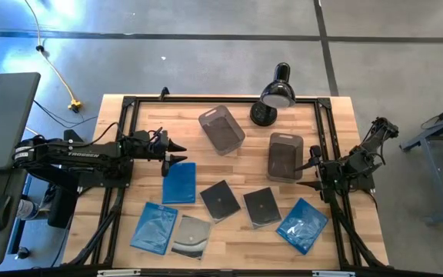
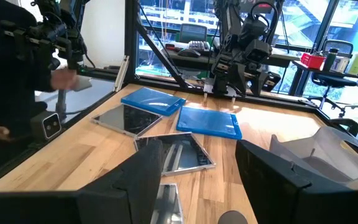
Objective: Pick & place jewel cases by type
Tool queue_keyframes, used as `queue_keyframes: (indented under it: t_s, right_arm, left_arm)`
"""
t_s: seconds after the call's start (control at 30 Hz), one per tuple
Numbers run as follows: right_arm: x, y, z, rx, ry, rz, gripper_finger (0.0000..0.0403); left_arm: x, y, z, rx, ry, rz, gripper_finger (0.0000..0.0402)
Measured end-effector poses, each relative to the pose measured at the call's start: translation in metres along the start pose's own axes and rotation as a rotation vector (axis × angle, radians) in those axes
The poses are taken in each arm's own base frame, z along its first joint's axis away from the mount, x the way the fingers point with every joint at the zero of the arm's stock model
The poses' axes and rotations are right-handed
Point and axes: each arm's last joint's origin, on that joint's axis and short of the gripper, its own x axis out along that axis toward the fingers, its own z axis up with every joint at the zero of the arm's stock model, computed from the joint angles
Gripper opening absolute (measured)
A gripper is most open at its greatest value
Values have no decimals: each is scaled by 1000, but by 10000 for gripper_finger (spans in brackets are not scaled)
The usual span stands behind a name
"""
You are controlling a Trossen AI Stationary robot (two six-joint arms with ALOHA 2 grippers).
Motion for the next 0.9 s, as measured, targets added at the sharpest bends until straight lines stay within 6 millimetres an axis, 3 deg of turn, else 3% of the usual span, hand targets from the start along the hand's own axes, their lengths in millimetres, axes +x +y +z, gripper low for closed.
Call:
queue_keyframes:
  t_s: [0.47,0.9]
  right_arm:
    - [0,0,0,0,0,0,202]
    - [0,0,0,0,0,0,202]
  left_arm:
    - [0,0,1,2,-15,5,170]
    - [-1,6,2,-25,-43,199,170]
